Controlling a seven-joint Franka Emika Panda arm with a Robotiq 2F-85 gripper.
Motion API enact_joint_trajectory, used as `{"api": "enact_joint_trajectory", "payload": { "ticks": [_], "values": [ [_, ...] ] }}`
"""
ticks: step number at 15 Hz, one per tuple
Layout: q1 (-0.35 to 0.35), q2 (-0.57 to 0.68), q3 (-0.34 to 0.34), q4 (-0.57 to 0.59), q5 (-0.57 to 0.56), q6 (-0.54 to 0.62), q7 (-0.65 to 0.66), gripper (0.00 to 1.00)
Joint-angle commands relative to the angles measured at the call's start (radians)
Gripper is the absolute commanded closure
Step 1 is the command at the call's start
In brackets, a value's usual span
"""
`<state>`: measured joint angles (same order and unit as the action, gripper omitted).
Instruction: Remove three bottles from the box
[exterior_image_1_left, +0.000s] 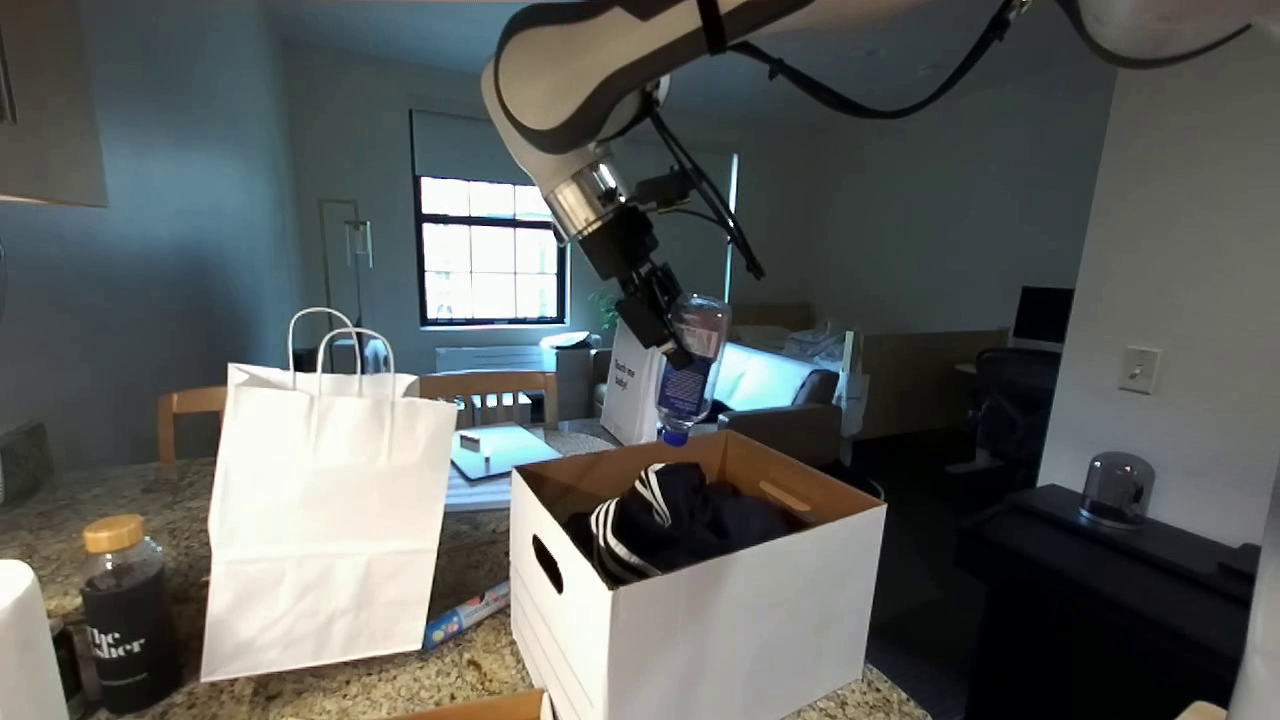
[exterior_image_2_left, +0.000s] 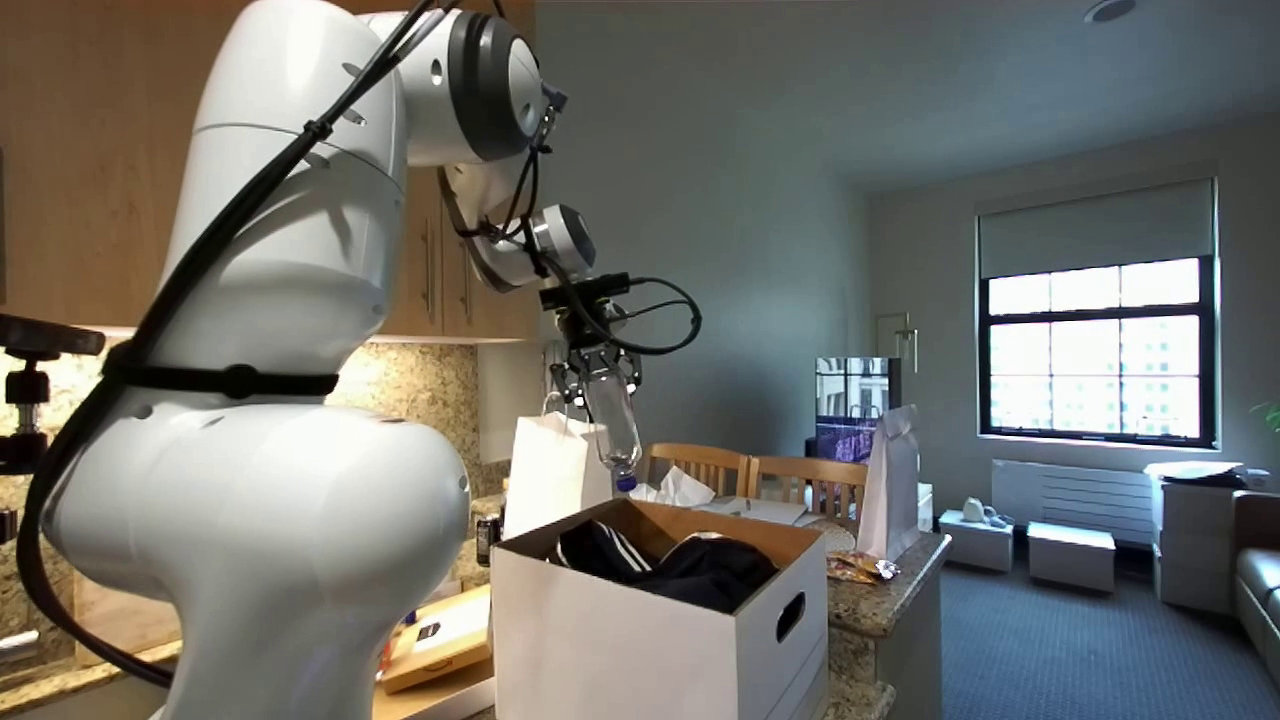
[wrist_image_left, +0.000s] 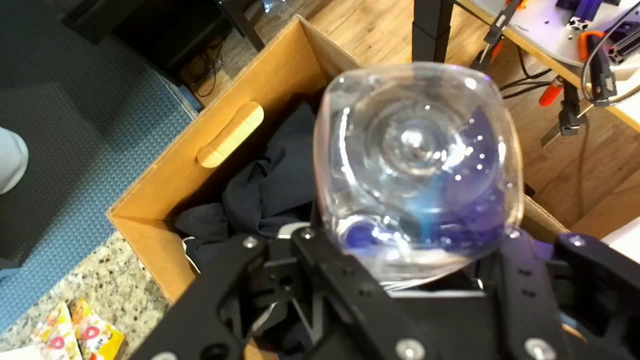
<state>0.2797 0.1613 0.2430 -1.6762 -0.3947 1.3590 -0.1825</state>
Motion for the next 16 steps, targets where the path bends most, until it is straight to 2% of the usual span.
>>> {"api": "enact_joint_trajectory", "payload": {
  "ticks": [1,6,9,11,14,16],
  "values": [
    [0.066,0.013,0.054,-0.003,0.007,-0.005,0.091,0.69],
    [0.188,0.054,0.133,-0.015,0.004,0.103,0.291,0.69],
    [0.257,0.103,0.155,0.012,-0.016,0.167,0.408,0.69],
    [0.298,0.145,0.153,0.038,-0.039,0.191,0.462,0.69],
    [0.345,0.251,0.120,0.091,-0.079,0.207,0.492,0.69],
    [0.367,0.325,0.093,0.109,-0.102,0.262,0.499,0.69]
  ]
}}
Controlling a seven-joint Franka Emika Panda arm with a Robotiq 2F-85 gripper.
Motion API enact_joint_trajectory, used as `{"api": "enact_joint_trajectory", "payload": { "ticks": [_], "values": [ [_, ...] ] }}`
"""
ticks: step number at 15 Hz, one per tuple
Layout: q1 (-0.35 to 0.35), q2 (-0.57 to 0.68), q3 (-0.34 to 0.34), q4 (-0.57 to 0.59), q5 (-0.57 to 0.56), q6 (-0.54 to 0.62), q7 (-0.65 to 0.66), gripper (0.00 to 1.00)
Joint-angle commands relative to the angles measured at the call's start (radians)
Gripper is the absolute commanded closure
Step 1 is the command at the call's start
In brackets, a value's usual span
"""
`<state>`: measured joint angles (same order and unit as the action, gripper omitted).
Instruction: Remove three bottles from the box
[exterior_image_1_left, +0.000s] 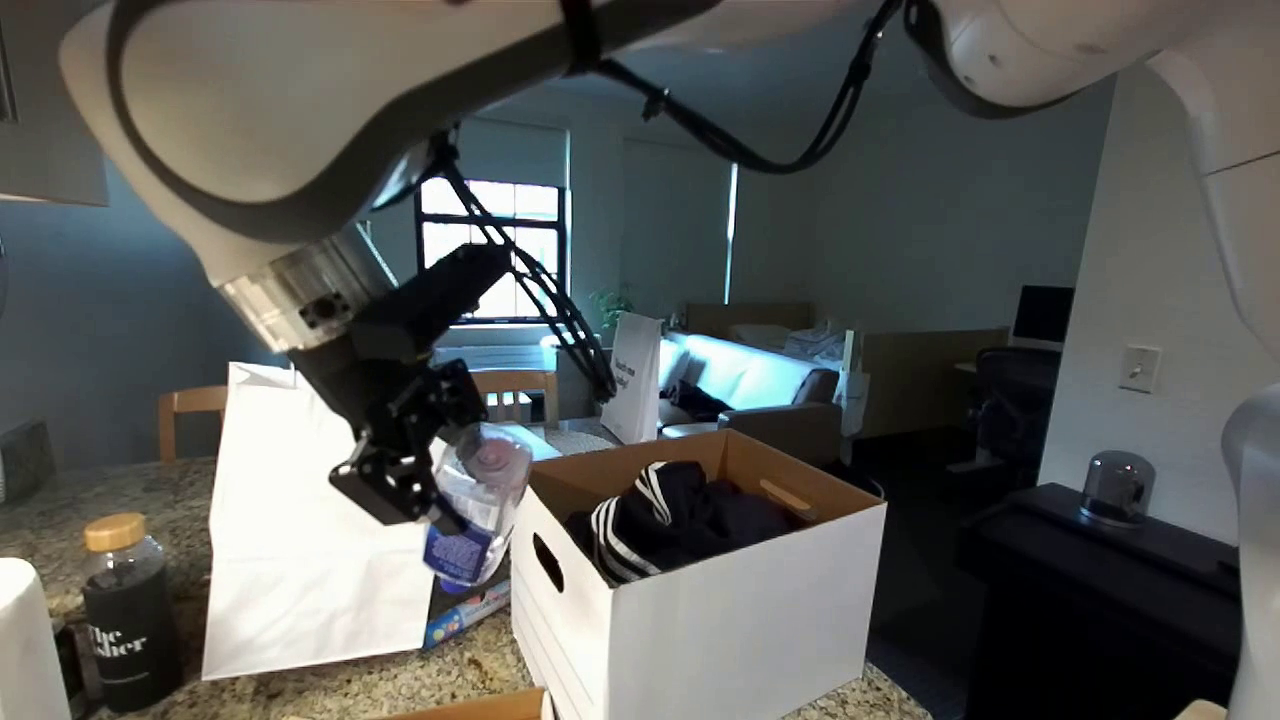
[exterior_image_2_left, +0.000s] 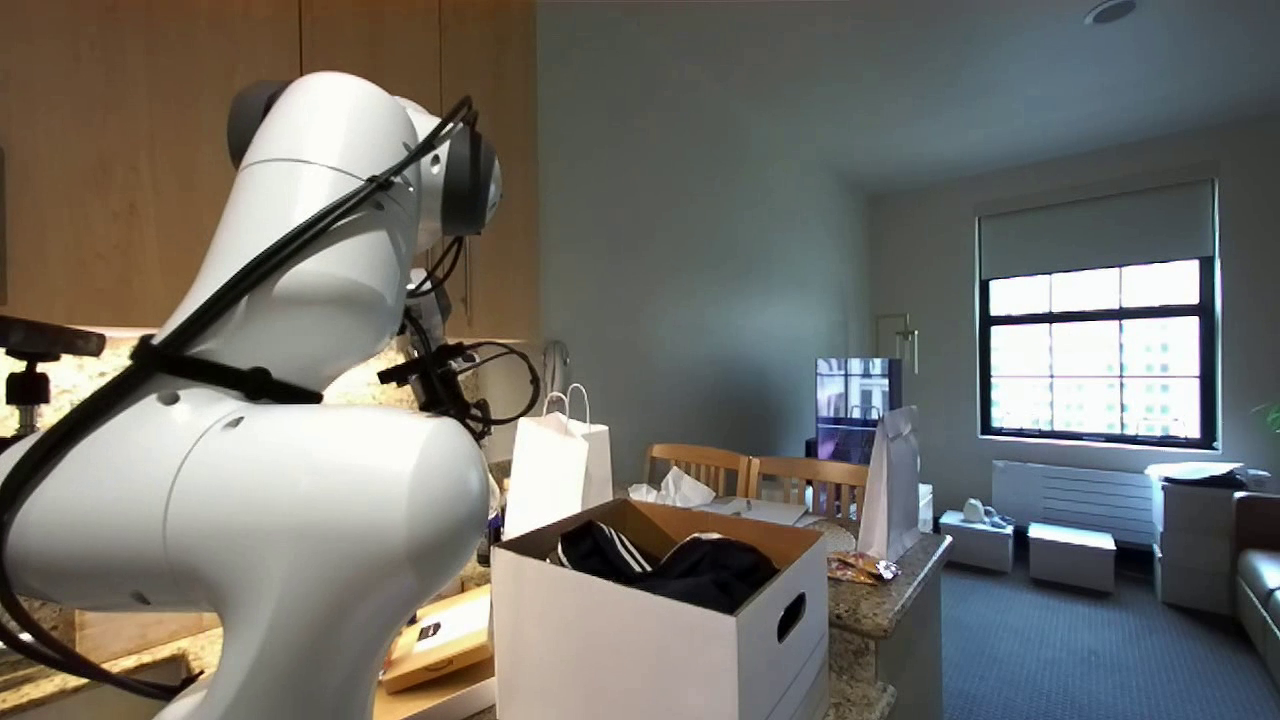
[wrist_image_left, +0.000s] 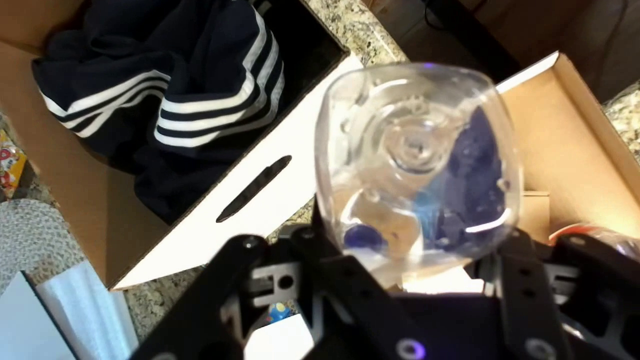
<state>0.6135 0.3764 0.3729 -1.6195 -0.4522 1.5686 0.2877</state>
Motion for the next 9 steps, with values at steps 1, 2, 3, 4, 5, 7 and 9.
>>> {"api": "enact_joint_trajectory", "payload": {
  "ticks": [1,2,3,4,5,7,9],
  "values": [
    [0.049,0.157,-0.057,0.061,-0.070,0.107,0.038,0.69],
    [0.067,0.193,-0.078,0.070,-0.098,0.155,0.048,0.69],
    [0.088,0.230,-0.102,0.075,-0.130,0.220,0.068,0.69],
    [0.112,0.266,-0.128,0.087,-0.162,0.274,0.089,0.69],
    [0.130,0.303,-0.147,0.101,-0.183,0.315,0.095,0.69],
    [0.173,0.358,-0.188,0.127,-0.224,0.387,0.123,0.69],
    [0.209,0.394,-0.217,0.156,-0.242,0.420,0.127,0.69]
  ]
}}
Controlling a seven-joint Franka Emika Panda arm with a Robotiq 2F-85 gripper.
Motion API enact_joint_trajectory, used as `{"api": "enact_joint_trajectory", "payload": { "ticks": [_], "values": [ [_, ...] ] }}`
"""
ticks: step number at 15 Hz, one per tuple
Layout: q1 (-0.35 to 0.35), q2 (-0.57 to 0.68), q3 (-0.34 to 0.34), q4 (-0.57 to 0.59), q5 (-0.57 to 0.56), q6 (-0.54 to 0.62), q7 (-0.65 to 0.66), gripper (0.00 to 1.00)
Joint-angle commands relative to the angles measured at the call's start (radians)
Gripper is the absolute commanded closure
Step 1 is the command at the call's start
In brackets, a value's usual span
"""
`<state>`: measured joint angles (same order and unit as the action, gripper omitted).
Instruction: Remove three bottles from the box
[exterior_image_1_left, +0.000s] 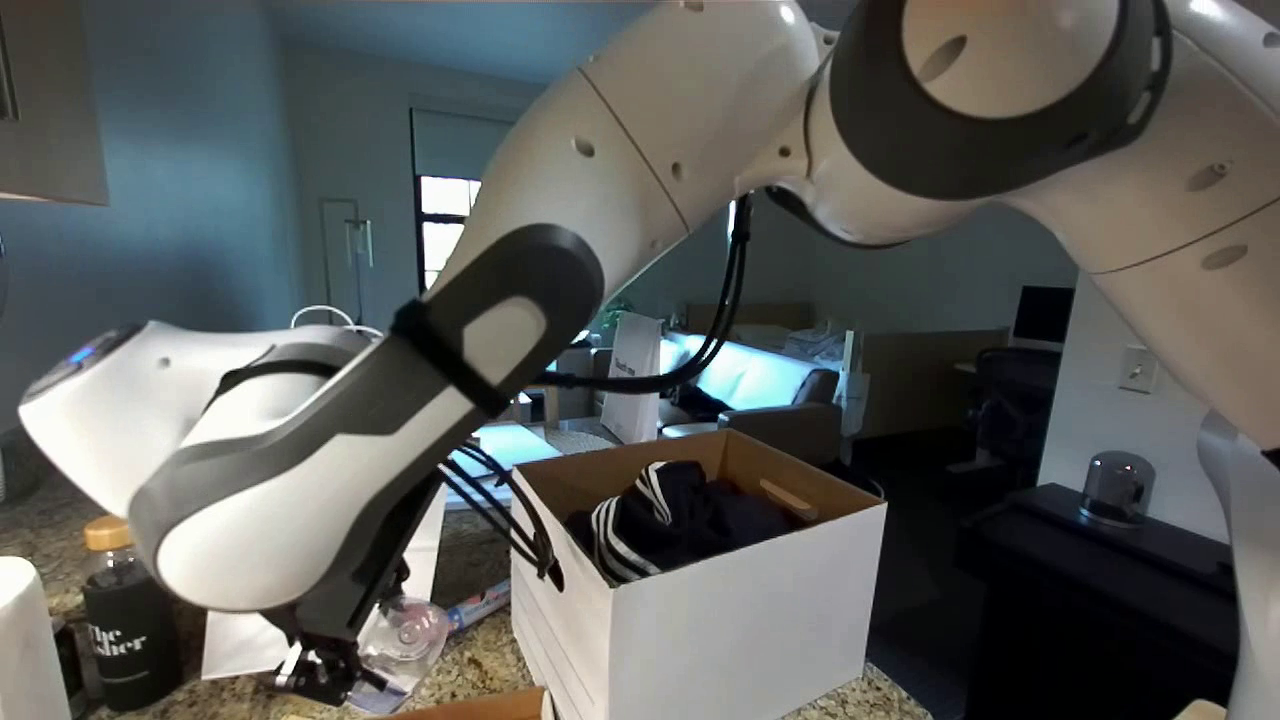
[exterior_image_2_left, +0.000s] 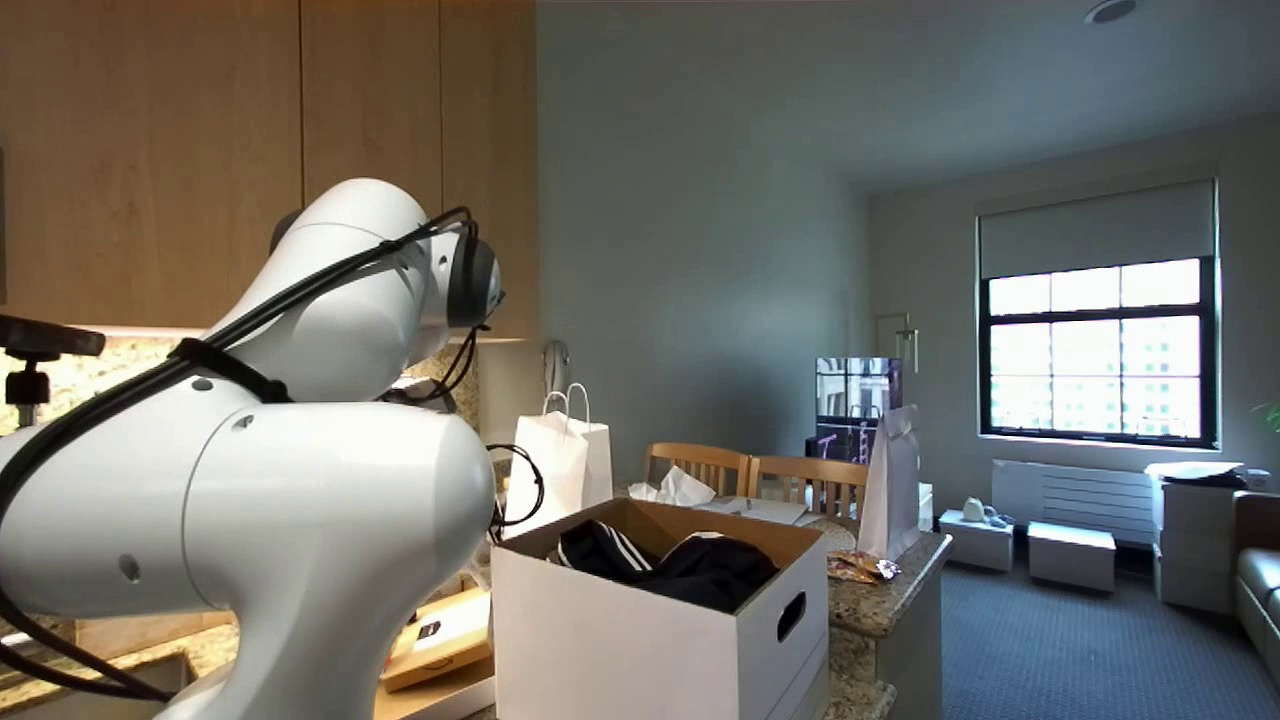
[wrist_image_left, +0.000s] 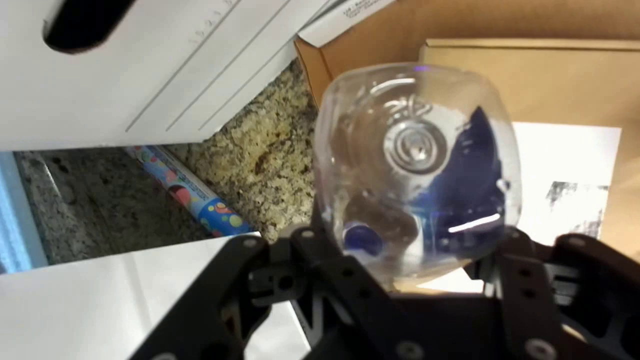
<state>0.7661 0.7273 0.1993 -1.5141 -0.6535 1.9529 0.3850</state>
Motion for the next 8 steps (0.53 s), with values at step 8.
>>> {"api": "enact_joint_trajectory", "payload": {
  "ticks": [8],
  "values": [
    [0.114,0.020,-0.113,0.024,-0.031,0.049,0.067,0.69]
  ]
}}
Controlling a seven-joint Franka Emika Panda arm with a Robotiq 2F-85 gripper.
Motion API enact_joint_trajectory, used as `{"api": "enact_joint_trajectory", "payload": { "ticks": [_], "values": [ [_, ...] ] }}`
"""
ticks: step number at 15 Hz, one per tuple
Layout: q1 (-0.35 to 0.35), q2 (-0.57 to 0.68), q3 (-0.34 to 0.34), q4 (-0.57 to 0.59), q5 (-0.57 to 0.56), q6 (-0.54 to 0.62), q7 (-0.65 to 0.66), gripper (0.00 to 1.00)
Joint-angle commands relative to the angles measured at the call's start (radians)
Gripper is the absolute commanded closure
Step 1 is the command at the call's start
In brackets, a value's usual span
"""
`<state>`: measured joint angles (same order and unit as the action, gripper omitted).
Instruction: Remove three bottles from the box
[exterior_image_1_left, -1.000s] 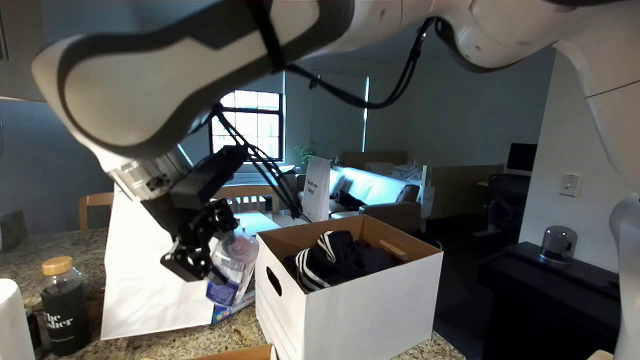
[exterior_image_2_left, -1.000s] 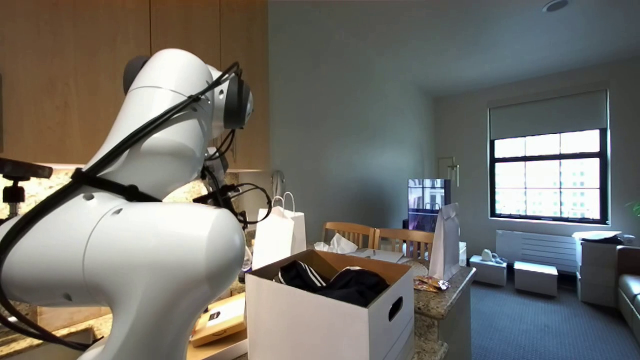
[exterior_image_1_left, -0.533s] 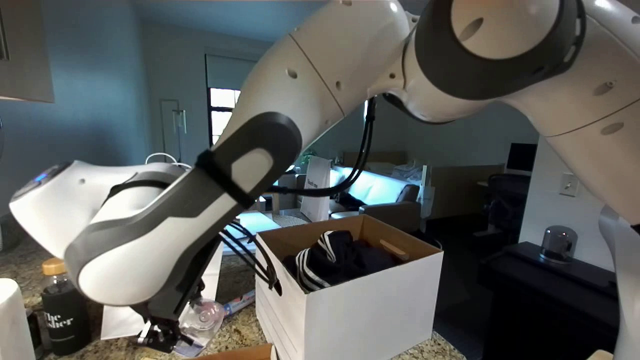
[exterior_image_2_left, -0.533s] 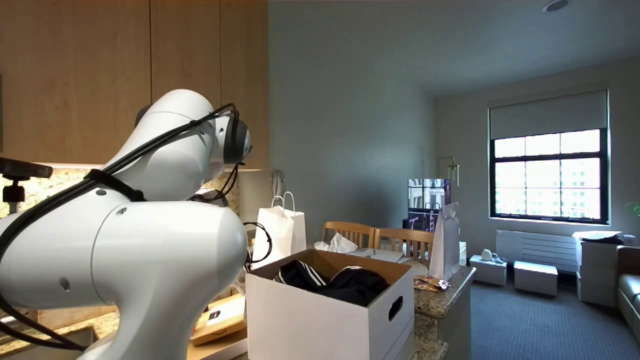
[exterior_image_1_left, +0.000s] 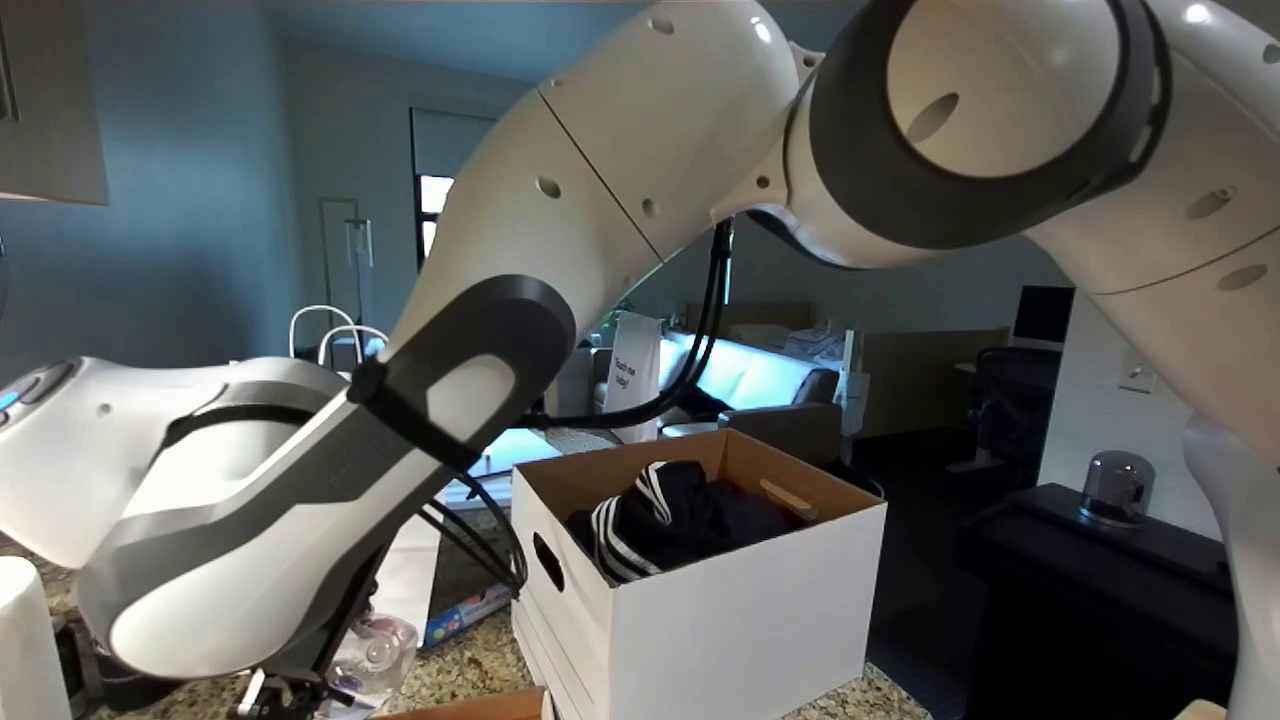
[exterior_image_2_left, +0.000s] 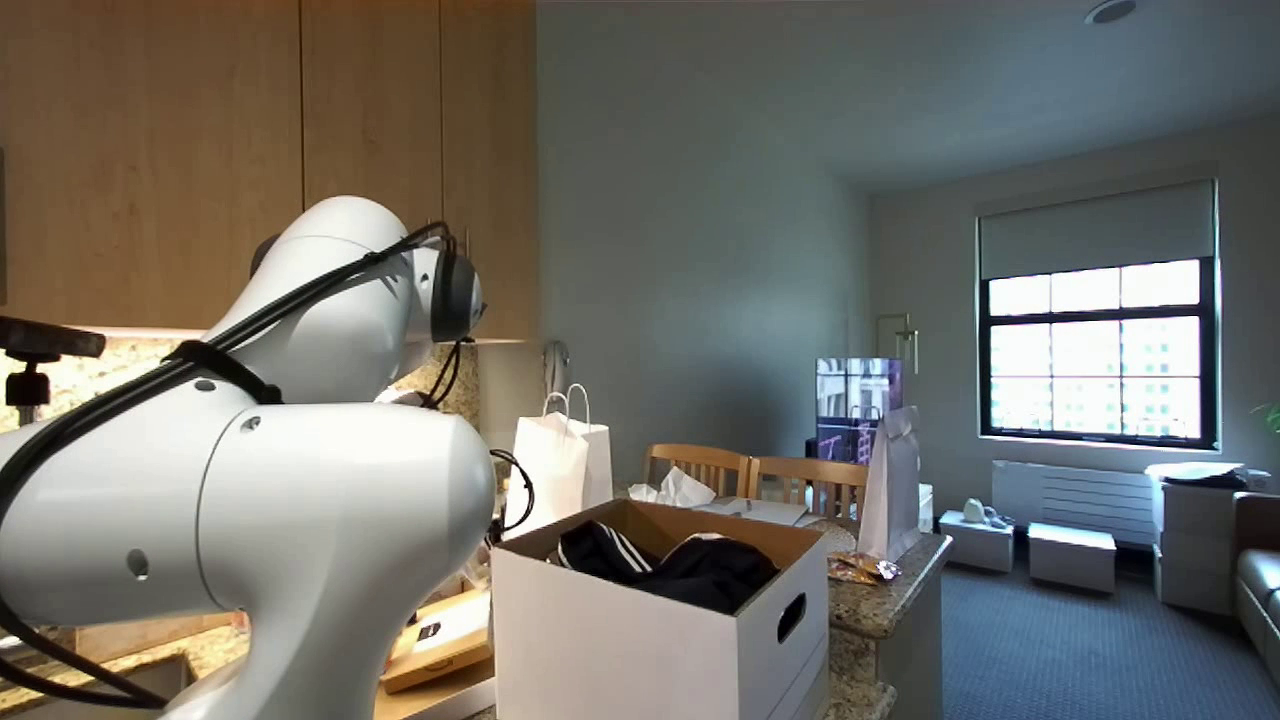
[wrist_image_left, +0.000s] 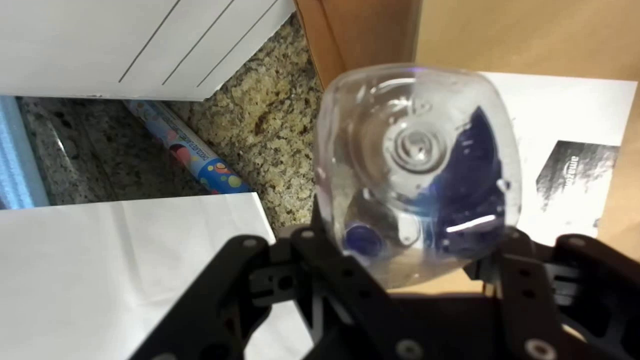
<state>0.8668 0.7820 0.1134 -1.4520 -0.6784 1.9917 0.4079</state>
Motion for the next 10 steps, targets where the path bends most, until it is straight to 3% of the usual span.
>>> {"api": "enact_joint_trajectory", "payload": {
  "ticks": [1,7,10],
  "values": [
    [0.014,-0.038,-0.032,-0.045,-0.006,0.012,0.057,0.69],
    [0.001,-0.057,-0.043,-0.077,0.023,-0.037,0.067,0.69],
    [0.002,-0.060,-0.042,-0.079,0.054,-0.124,0.074,0.69]
  ]
}}
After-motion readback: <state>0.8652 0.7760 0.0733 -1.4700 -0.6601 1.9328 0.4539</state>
